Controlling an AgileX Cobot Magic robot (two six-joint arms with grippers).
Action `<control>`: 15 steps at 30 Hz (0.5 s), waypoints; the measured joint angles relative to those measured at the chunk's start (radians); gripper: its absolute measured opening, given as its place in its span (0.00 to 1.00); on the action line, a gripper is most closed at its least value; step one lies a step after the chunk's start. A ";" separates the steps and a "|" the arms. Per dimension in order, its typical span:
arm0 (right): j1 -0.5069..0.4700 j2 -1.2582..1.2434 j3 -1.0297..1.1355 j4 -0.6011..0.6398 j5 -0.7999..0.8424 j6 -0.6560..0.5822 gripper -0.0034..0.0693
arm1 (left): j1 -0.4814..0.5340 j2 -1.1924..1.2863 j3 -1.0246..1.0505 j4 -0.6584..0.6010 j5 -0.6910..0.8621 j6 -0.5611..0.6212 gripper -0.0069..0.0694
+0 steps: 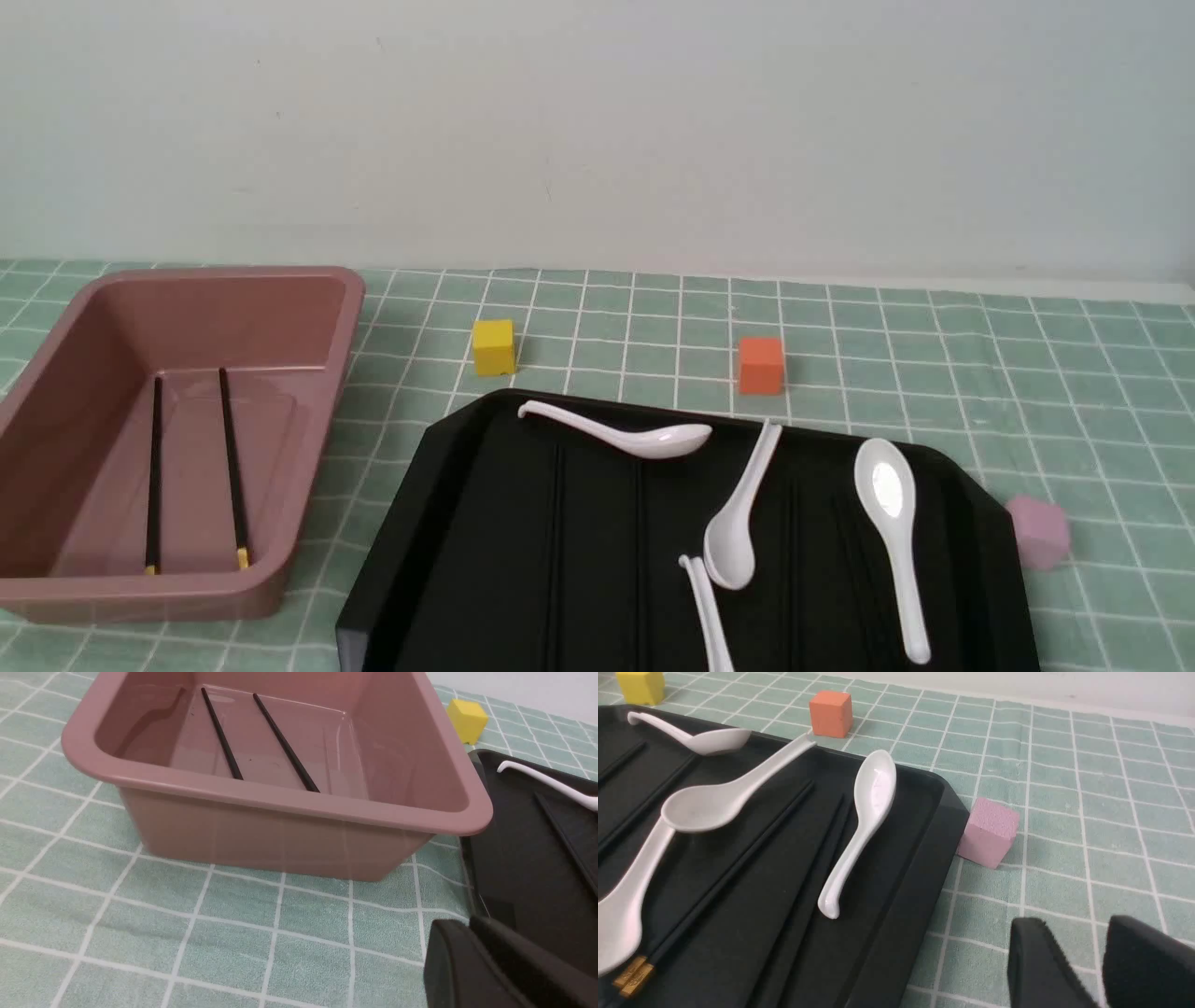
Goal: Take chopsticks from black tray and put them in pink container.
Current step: 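Reach over to the black tray and grasp a pair of chopsticks with the left gripper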
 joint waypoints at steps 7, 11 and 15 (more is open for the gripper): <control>0.000 0.000 0.000 0.000 0.000 0.000 0.38 | 0.000 0.000 0.000 0.000 0.000 0.000 0.17; 0.000 0.000 0.000 0.000 0.000 0.000 0.38 | 0.000 0.000 0.000 0.000 0.000 0.000 0.17; 0.000 0.000 0.000 0.000 0.000 0.000 0.38 | 0.000 0.000 0.000 0.000 0.000 0.000 0.17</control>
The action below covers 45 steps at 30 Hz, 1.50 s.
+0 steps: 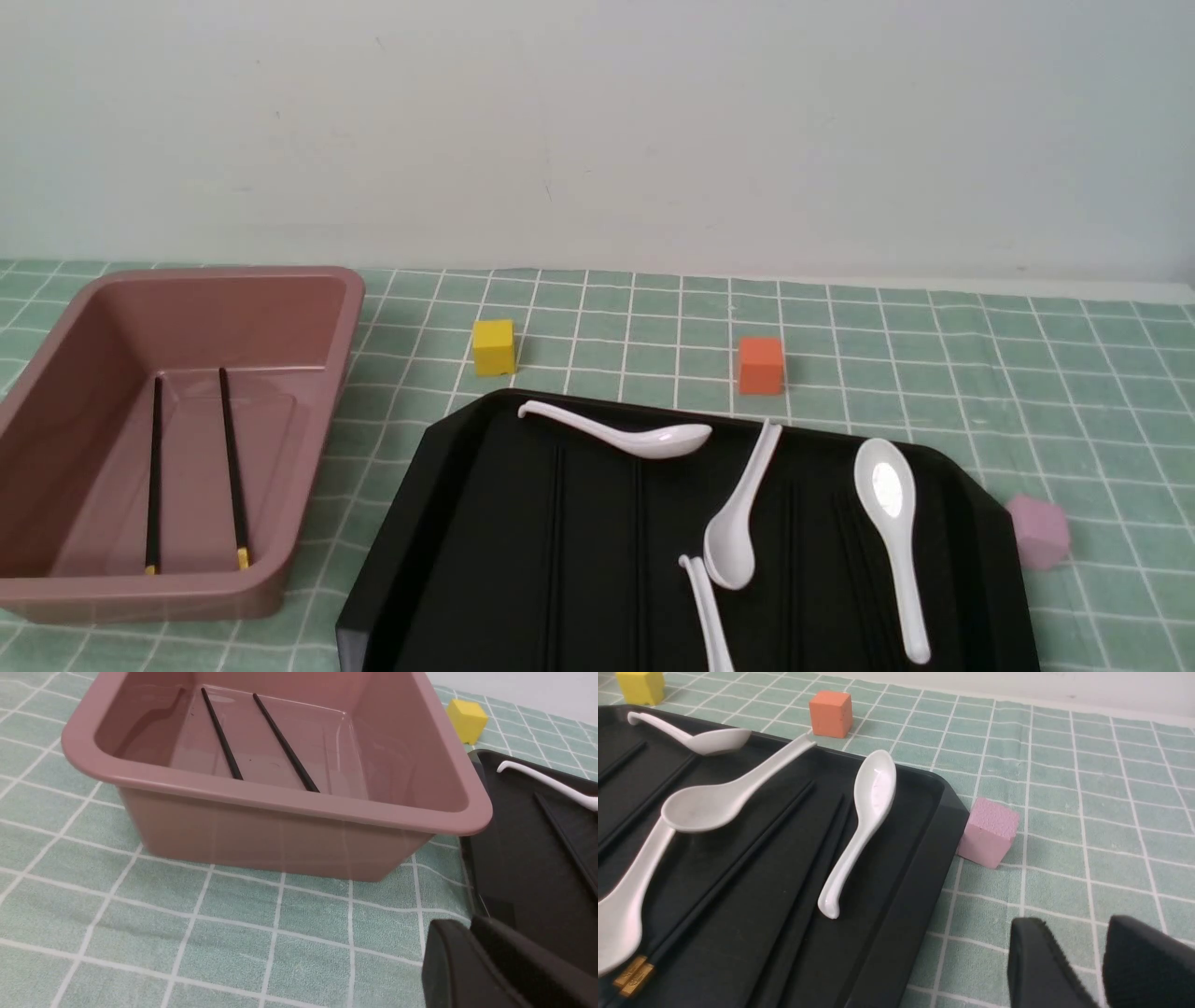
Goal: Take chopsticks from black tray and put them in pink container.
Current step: 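Reach over to the black tray and grasp a pair of chopsticks with the left gripper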
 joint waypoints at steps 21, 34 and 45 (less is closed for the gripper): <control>0.000 0.000 0.000 0.001 0.000 0.000 0.38 | 0.000 0.000 0.000 0.000 -0.039 0.000 0.19; 0.000 0.000 0.000 0.000 0.000 0.000 0.38 | 0.000 0.000 0.000 -0.771 -0.061 -0.436 0.22; 0.000 0.000 0.000 0.000 0.000 0.000 0.38 | 0.000 0.004 -0.065 -0.886 -0.140 -0.325 0.18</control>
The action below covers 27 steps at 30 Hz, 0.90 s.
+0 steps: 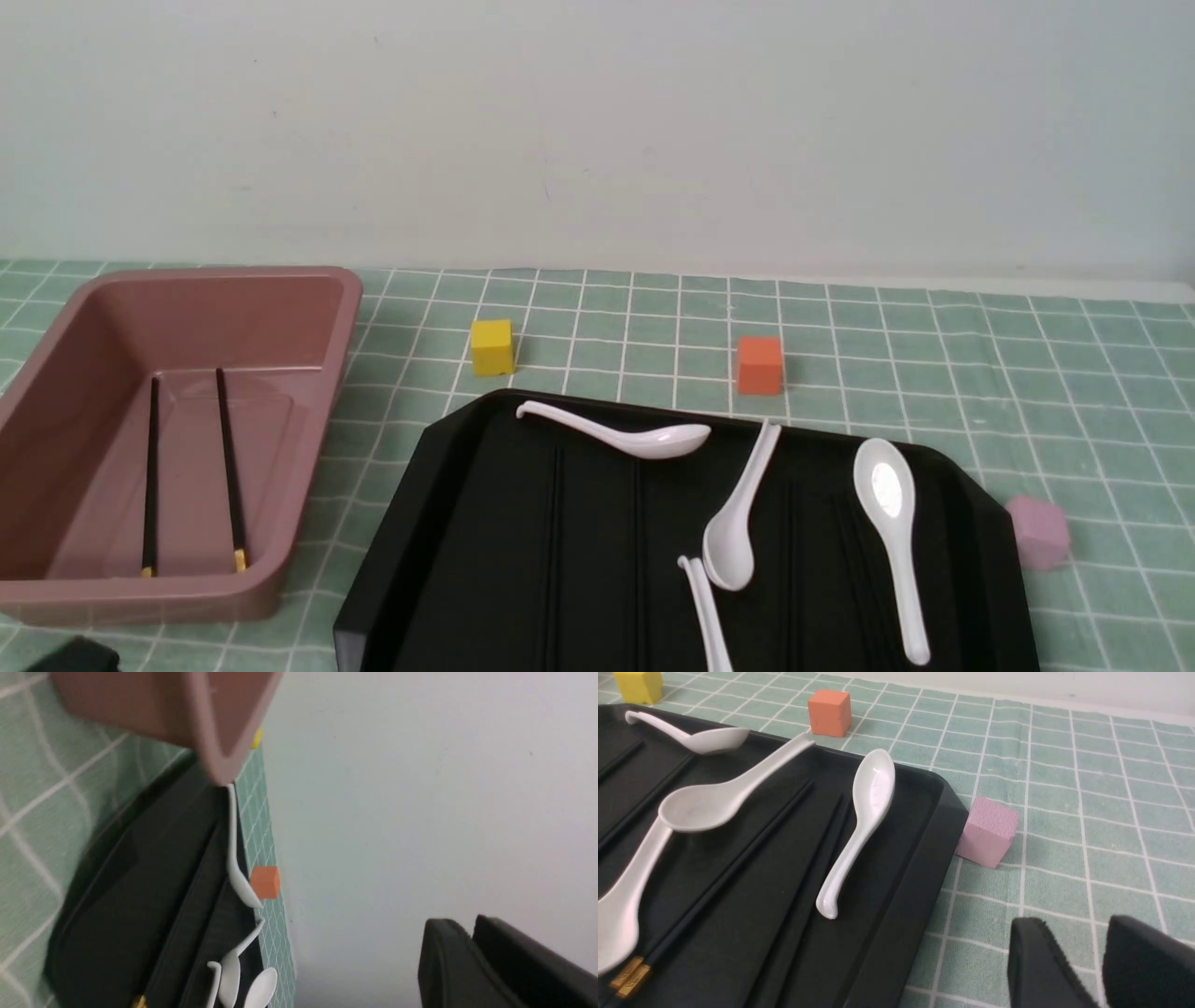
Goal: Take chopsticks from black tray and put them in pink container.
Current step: 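Reach over to the black tray and grasp a pair of chopsticks with the left gripper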
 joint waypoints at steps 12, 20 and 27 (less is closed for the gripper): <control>0.000 0.000 0.000 0.000 0.000 0.000 0.38 | 0.000 0.771 -0.608 0.359 0.833 0.306 0.07; 0.000 0.000 0.000 0.000 0.000 0.000 0.38 | -0.033 1.222 -0.827 0.394 0.871 0.392 0.07; 0.000 0.000 0.000 0.000 0.000 0.000 0.38 | -0.307 1.474 -0.973 0.449 0.751 0.258 0.08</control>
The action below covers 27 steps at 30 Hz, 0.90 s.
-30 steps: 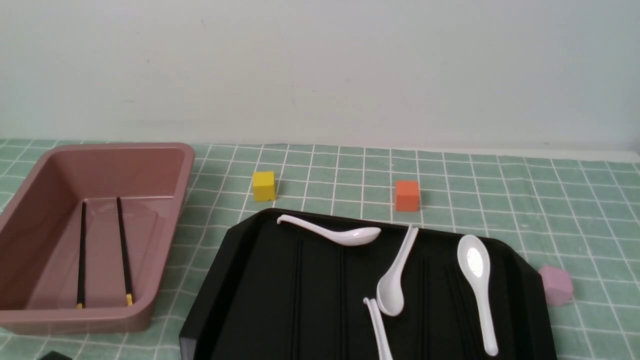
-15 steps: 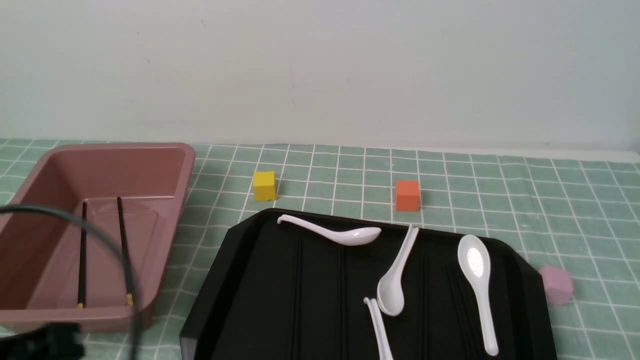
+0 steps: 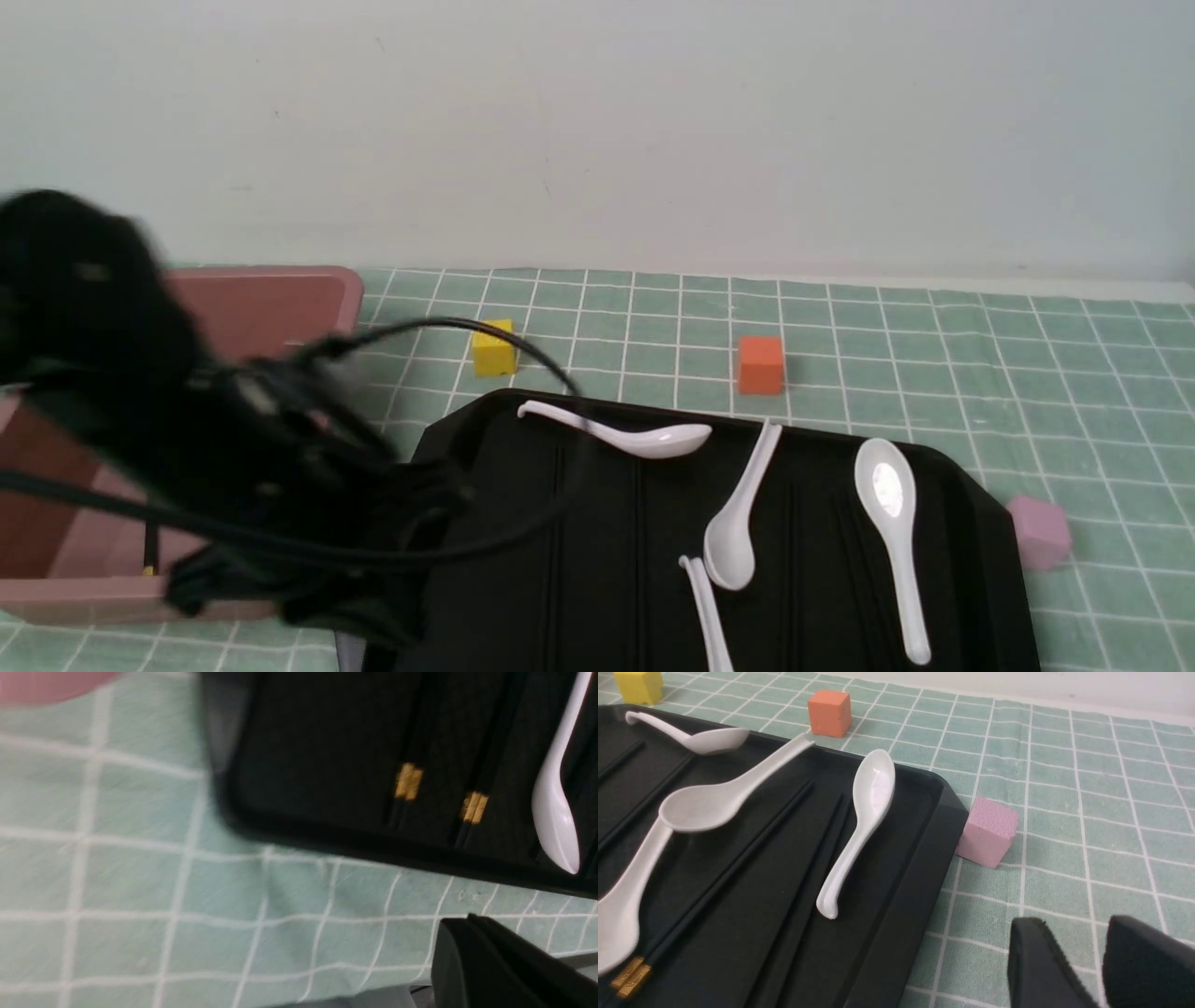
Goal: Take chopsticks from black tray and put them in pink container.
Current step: 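Reach over to the black tray and grasp a pair of chopsticks with the left gripper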
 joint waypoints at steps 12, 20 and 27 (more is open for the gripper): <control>0.000 0.000 0.000 0.000 0.000 0.000 0.38 | -0.204 0.271 -0.090 0.171 -0.253 -0.272 0.41; 0.000 0.000 0.000 0.000 0.000 0.000 0.38 | -0.204 0.380 -0.094 0.275 -0.344 -0.291 0.57; 0.000 0.000 0.000 0.000 0.000 0.000 0.38 | -0.204 0.419 -0.102 0.245 -0.340 -0.291 0.51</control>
